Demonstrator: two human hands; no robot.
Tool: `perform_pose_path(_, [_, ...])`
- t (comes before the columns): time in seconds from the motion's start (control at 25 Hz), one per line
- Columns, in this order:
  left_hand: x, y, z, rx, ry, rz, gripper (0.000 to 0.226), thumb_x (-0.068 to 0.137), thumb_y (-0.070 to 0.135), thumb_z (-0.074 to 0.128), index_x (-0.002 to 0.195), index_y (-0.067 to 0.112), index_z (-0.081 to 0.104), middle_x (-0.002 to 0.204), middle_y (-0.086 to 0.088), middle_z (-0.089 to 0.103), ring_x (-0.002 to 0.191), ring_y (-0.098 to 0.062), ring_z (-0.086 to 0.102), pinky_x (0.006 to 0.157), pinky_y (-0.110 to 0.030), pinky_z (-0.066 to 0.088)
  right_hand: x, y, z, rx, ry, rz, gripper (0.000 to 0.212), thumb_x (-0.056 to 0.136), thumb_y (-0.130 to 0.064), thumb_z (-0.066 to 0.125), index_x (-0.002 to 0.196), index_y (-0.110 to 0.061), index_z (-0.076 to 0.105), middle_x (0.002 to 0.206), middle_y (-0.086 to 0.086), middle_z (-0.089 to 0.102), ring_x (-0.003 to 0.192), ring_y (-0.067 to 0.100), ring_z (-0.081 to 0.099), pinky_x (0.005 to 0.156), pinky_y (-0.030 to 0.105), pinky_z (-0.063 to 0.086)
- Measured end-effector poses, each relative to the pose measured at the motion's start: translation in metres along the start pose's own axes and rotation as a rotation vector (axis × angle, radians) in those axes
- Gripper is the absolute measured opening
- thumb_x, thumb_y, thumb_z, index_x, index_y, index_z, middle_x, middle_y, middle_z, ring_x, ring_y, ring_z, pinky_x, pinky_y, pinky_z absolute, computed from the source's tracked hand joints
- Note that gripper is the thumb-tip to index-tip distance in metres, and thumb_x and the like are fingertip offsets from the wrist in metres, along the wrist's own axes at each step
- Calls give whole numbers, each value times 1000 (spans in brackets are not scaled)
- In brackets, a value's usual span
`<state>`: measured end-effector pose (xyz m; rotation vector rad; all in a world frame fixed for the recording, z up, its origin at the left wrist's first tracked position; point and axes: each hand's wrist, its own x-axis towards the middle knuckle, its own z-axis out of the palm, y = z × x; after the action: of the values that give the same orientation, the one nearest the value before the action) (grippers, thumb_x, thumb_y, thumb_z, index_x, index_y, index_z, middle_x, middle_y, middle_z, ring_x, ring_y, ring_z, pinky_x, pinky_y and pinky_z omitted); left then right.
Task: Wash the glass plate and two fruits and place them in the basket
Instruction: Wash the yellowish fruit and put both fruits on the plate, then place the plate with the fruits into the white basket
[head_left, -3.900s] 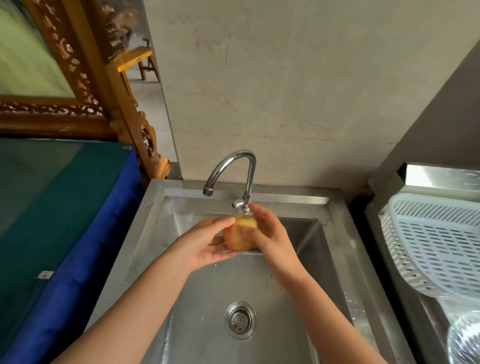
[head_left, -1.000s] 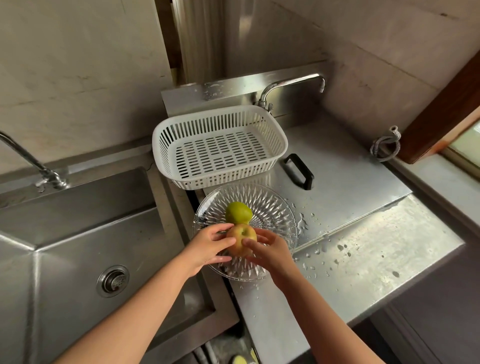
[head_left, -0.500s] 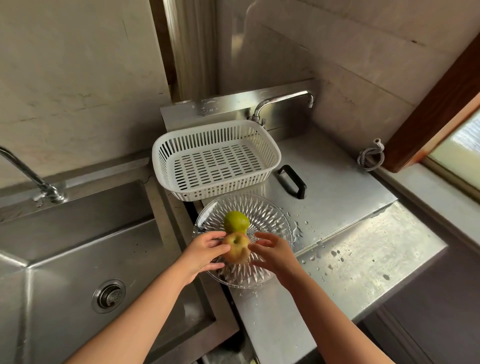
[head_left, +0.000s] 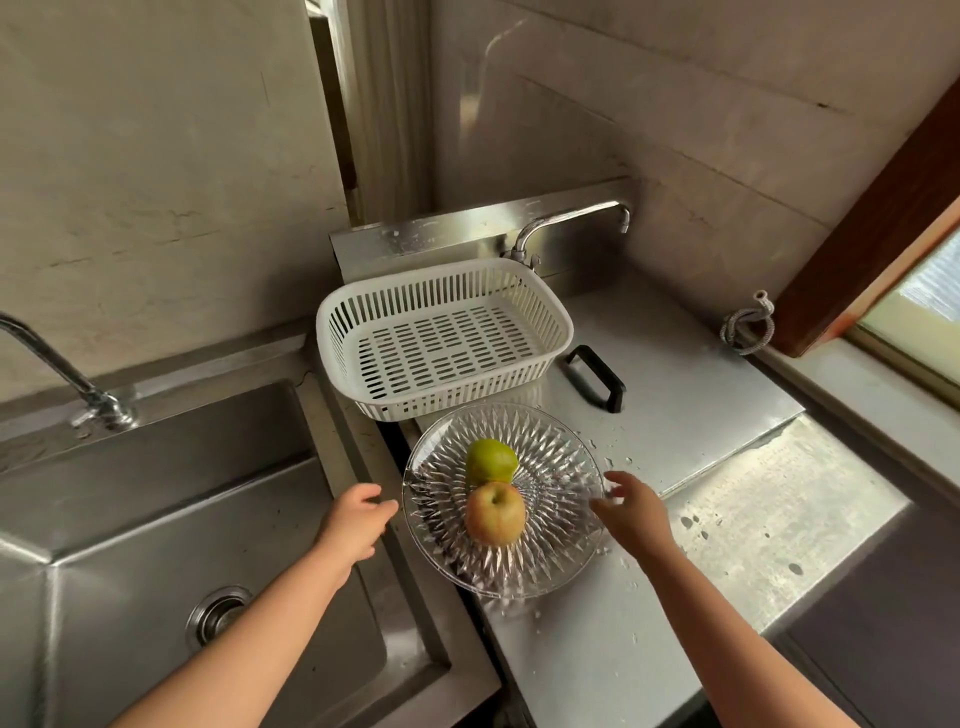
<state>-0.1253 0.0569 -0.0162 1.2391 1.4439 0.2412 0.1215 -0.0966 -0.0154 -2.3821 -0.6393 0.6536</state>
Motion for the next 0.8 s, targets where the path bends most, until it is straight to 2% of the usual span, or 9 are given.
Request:
perform_pose_path(0.08, [0,-7,11,-42,-109,-106,46,91,16,52,135,11,40,118,-14,59,85,-23,60,76,-37,49,8,1,4,-8,-26,1,45,82,-10,61,126,-5,54,117,18,65,99,31,65,88,41,52])
perform_pose_path(0.12, [0,-7,19,-80,-141,-135,42,92,15,51,133,12,41,108,-14,62,76,-22,63,71,-36,52,12,1,6,10,-34,7,43,82,-7,60,124,-4,56,110,18,68,90,30,67,84,42,54])
perform_pose_path(0.2, [3,-8,31,-136,-130,-148,31,93,7,48,123,9,46,89,-13,63,60,-20,64,58,-31,55,16,3,9,63,-56,21,39,80,-4,61,119,-3,58,85,11,73,70,24,69,74,38,57])
perform_pose_path(0.28, [4,-9,41,-167,-78,-148,25,92,0,45,115,6,48,84,-15,61,56,-22,62,50,-28,55,19,7,8,133,-81,32,35,78,1,61,113,-5,59,63,0,67,55,17,67,66,37,58])
perform_pose_path(0.32, [3,-9,42,-176,-60,-147,23,92,-3,44,112,5,49,83,-16,61,56,-23,61,48,-28,55,21,11,8,175,-96,42,32,78,4,58,109,-5,58,62,1,66,54,19,68,67,42,59])
perform_pose_path(0.4, [-3,-11,40,-187,-45,-148,21,91,-5,43,108,5,49,83,-18,61,55,-24,61,46,-28,54,21,16,10,242,-127,61,28,79,5,54,105,-4,56,72,12,69,61,30,70,72,52,57])
perform_pose_path(0.48, [-11,-11,37,-197,-29,-152,20,90,-6,43,106,5,51,84,-20,61,55,-25,62,45,-29,53,20,18,10,238,-132,43,27,80,2,51,105,-7,56,81,15,70,68,33,70,74,52,57])
perform_pose_path(0.8, [-49,13,12,-226,19,-65,19,88,-7,48,98,8,55,81,-19,66,49,-22,64,44,-27,53,14,-8,-20,351,-202,-57,25,81,6,50,102,-7,55,75,16,67,64,33,69,74,53,57])
